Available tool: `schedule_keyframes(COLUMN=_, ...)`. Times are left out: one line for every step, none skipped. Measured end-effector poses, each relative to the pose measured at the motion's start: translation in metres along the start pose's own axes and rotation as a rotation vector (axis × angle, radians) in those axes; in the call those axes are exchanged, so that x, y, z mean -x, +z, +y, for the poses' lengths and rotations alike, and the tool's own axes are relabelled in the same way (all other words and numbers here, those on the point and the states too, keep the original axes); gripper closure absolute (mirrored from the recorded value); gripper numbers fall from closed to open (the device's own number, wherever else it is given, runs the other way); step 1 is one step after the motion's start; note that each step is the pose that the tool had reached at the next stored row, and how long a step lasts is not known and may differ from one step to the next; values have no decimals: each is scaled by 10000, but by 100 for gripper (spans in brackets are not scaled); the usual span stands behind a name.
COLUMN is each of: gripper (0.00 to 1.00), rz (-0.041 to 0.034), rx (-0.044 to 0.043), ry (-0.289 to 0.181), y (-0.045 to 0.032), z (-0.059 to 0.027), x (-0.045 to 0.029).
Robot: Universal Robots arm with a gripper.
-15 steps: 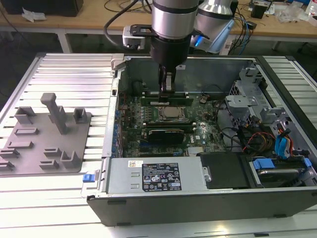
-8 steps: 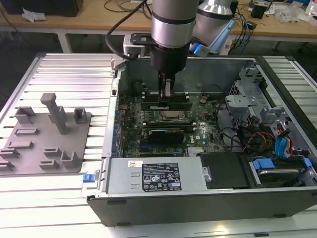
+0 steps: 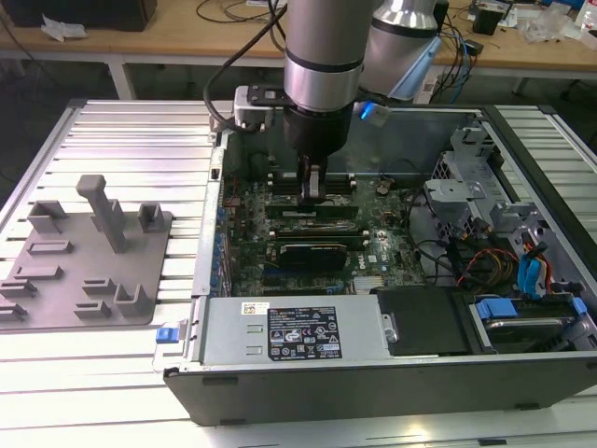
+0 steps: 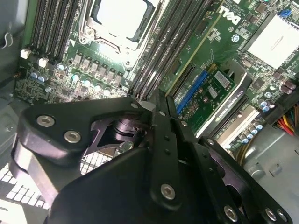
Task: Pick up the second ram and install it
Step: 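Insert the second ram into the second slot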
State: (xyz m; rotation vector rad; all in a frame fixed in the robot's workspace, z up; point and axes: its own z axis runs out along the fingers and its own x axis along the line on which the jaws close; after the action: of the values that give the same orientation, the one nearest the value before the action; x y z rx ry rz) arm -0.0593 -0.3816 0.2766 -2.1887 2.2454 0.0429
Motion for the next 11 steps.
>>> schedule_keyframes(gripper=90, rz=-14, rx=0, ry=-1, y=14, z=0, x=3)
schedule_keyframes(gripper=90, rz=-28, rx=1, ry=-1, y=21, z=-1, x=6)
schedule_keyframes(gripper=90, rz=-56, rx=1, ry=-2, y=44, z=-1, x=10)
schedule_keyframes(gripper=90, rz=-61, rx=2, ry=-1, y=64, z=-1, x=10)
schedule_keyframes(gripper=90, rz=-63, rx=2, ry=-2, y=78, z=-1, x=10)
schedule_keyframes(gripper=90, rz=-65, rx=2, ry=0, y=92, z=-1, x=9)
schedule_keyframes(gripper=90, rz=-66, rx=2, ry=0, y=118, z=-10, x=9)
schedule_keyframes(gripper=90, rz=-66, rx=3, ry=-2, y=132, z=-26, x=9)
schedule_keyframes(gripper=90, rz=-66, rx=9, ry=-4, y=139, z=-38, x=9)
schedule_keyframes(gripper=90, rz=-66, rx=20, ry=-9, y=148, z=-51, x=8)
schedule_keyframes(gripper=90, rz=-63, rx=29, ry=-20, y=166, z=-58, x=-3)
